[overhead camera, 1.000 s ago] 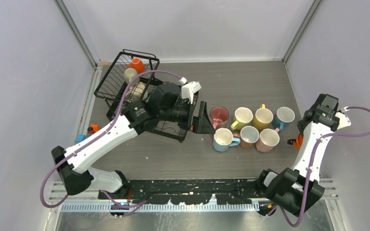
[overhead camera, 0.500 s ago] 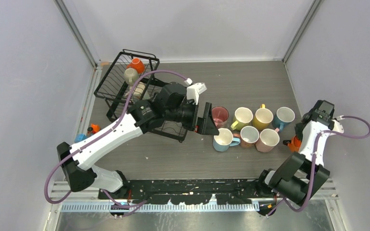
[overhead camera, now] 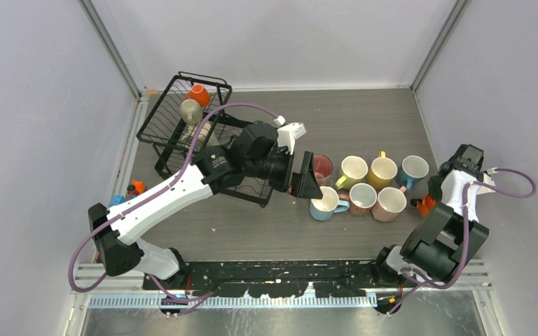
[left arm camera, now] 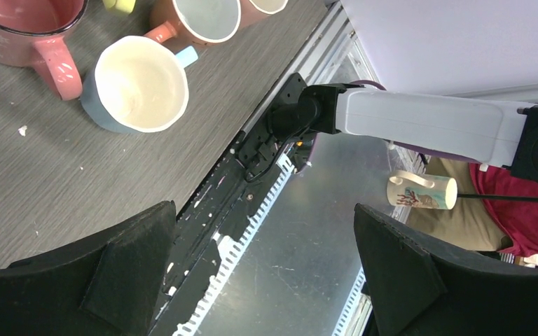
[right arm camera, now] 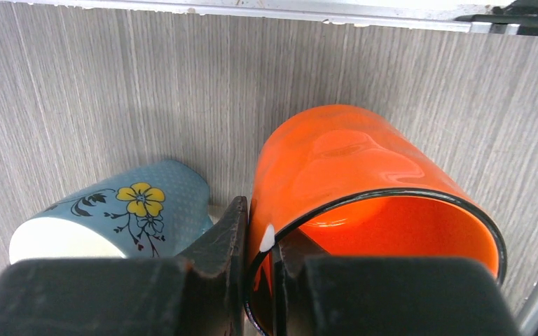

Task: Unload the cups from the dish rack
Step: Place the cup at the corner of the board.

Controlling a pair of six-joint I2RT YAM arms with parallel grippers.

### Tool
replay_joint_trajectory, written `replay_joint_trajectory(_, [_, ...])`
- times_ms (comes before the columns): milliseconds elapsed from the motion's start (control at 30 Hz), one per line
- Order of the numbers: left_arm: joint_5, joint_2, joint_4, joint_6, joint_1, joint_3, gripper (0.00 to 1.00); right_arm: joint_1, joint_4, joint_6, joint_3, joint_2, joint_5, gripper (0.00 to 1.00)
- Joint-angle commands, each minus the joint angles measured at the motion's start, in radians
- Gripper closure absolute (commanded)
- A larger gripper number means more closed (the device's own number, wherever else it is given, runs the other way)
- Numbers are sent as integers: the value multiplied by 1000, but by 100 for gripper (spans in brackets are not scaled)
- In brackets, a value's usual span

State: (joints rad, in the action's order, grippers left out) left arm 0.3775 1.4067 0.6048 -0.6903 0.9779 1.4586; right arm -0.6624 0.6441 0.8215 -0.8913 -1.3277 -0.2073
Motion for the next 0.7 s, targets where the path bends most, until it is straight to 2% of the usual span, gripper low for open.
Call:
replay_joint_trajectory(0, [-6, 4, -8, 17, 8, 44, 0, -2, -81, 24, 4, -2, 17, 100])
replay_joint_trajectory(167, [-8, -1, -10, 18, 11, 41, 0, -2, -92, 25, 20, -16, 24, 97])
replay_joint_trajectory(300, [-8, 1, -12, 20, 12, 37, 0, 4, -109, 24, 33, -20, 43, 91])
replay_joint_trajectory(667, [-2, 10, -20, 20, 13, 34, 0, 28, -98, 5, 22, -30, 29, 59])
